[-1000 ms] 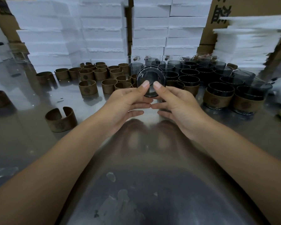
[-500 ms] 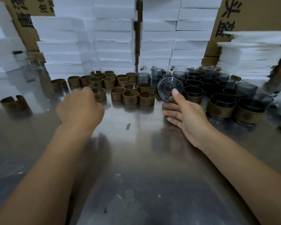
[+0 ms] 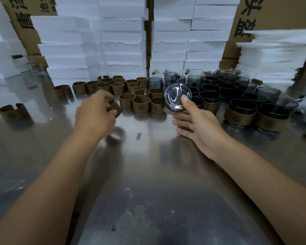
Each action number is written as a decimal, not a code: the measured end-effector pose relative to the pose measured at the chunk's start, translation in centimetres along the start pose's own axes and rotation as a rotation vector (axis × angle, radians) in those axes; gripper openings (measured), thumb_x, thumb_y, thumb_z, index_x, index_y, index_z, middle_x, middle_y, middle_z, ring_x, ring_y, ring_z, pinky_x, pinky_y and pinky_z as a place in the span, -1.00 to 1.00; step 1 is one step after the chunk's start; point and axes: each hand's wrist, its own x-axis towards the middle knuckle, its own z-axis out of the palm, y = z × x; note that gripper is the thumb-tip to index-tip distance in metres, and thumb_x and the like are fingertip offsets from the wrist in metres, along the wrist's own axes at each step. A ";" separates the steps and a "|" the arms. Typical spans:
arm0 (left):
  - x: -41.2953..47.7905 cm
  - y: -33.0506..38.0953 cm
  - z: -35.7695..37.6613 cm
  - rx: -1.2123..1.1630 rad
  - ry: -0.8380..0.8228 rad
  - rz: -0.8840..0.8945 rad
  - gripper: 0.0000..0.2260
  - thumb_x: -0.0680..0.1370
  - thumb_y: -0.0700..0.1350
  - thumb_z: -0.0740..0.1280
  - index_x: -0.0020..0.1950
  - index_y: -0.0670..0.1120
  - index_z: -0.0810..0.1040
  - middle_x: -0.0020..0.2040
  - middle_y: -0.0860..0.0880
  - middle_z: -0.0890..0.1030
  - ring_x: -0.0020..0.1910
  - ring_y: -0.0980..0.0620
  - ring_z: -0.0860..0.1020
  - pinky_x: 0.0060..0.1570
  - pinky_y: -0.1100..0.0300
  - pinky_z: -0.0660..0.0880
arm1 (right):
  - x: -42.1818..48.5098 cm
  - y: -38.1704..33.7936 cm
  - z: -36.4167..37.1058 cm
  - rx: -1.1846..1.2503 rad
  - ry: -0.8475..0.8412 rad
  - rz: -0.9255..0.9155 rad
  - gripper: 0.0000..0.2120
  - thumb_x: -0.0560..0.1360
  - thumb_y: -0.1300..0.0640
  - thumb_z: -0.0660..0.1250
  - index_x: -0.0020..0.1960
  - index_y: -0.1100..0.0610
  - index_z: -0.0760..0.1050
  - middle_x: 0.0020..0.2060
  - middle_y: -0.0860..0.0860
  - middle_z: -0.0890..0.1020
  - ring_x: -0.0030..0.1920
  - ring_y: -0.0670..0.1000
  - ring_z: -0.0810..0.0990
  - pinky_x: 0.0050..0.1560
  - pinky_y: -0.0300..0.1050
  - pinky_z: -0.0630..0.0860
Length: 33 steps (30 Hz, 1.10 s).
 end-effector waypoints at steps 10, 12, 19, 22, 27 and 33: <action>-0.8 2.9 0.6 -1.017 -0.181 0.161 -0.72 0.51 -0.35 0.34 0.01 0.05 0.60 -0.15 0.17 0.67 -0.11 0.28 0.59 -0.11 0.44 0.45 | -0.4 0.0 0.6 0.150 -0.114 0.114 -0.76 0.49 -0.07 0.35 -0.11 0.11 0.58 -0.14 0.11 0.68 -0.19 -0.02 0.69 -0.13 -0.09 0.62; -1.2 3.4 0.8 -1.049 -0.208 0.210 -0.73 0.50 -0.33 0.35 0.01 0.04 0.61 -0.15 0.16 0.68 -0.09 0.23 0.59 -0.08 0.41 0.46 | -0.6 -0.1 0.8 0.237 -0.139 0.157 -0.78 0.48 -0.05 0.37 -0.12 0.11 0.57 -0.27 0.04 0.68 -0.18 0.01 0.68 -0.21 -0.05 0.64; -2.2 4.2 1.5 -1.101 -0.248 0.231 -0.80 0.39 -0.08 0.44 0.00 -0.01 0.63 -0.14 0.04 0.65 -0.06 0.12 0.59 0.00 0.32 0.48 | -1.3 -0.2 1.5 0.470 -0.184 0.359 -0.60 0.44 -0.06 0.41 0.12 0.22 0.53 -0.04 0.13 0.62 -0.04 0.06 0.63 -0.36 -0.11 0.60; -2.4 4.5 1.6 -1.067 -0.232 0.255 -0.88 0.42 -0.09 0.41 -0.06 -0.02 0.63 -0.16 0.10 0.68 -0.07 0.15 0.61 -0.03 0.32 0.49 | -1.4 -0.2 1.6 0.480 -0.199 0.356 -0.59 0.45 -0.07 0.40 0.19 0.14 0.55 -0.04 0.13 0.64 -0.04 0.07 0.64 -0.34 -0.11 0.61; -2.8 4.7 1.8 -0.968 -0.222 0.337 -0.84 0.52 -0.28 0.34 -0.11 -0.02 0.59 0.07 0.00 0.57 -0.02 0.32 0.55 -0.01 0.42 0.44 | -1.3 -0.1 1.5 0.501 -0.175 0.337 -0.67 0.45 -0.18 0.35 0.01 0.08 0.59 -0.19 0.08 0.69 -0.21 0.04 0.68 -0.35 -0.13 0.58; -3.5 5.4 1.8 -0.986 -0.373 0.379 -0.89 0.54 -0.28 0.28 -0.08 -0.08 0.53 0.21 -0.01 0.51 -0.01 0.29 0.59 -0.04 0.42 0.46 | -1.1 -0.3 1.3 0.461 -0.196 0.280 -0.45 0.33 -0.37 0.33 0.02 0.07 0.61 -0.25 0.03 0.71 -0.23 0.01 0.70 -0.27 -0.12 0.60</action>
